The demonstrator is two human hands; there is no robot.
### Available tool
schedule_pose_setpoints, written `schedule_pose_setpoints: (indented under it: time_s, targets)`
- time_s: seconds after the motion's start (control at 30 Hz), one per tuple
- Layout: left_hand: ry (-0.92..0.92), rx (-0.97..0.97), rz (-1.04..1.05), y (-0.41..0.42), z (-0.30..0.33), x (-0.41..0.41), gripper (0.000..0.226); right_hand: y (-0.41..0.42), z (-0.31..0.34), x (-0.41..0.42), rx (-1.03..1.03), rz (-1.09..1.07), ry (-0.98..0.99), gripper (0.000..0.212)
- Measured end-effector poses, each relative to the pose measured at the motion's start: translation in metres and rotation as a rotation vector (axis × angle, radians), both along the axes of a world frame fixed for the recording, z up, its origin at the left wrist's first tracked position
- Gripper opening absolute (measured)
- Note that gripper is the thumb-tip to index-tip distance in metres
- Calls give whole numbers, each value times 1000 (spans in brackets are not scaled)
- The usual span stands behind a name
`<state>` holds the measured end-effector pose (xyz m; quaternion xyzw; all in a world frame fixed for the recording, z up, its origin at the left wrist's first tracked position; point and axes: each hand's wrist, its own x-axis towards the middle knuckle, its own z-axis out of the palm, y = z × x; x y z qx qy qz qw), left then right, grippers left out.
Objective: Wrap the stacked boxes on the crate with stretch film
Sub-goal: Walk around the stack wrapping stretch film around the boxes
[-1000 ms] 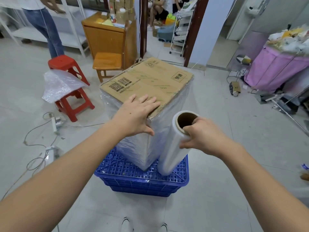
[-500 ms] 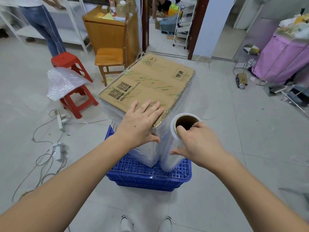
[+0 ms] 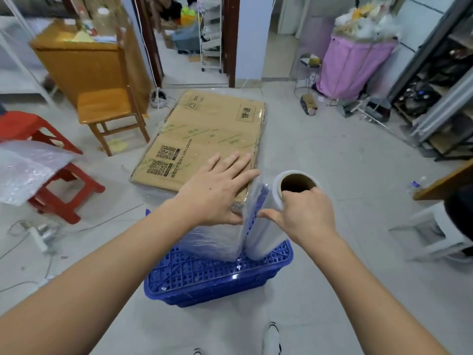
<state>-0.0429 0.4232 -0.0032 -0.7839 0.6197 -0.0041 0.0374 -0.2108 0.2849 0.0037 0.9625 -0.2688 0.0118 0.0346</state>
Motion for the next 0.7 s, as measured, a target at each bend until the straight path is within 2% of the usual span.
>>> schedule_pose_setpoints:
  time_s: [0.23,0.43,0.57,0.7]
  targets:
    - [14,-24,-34,-5,-6,4,117,2,-6,-9,15,-32,-23,60]
    - [25,-47,-20,-7,-7,4,117,-13,-11,-29,45,149,-45,58]
    - [33,-30,-6,-9,-7,2,118,-9,4,-33,101,246,42,56]
    - [35,-18,7,-8,-4,0,118,3,13,-32,115,493,117,47]
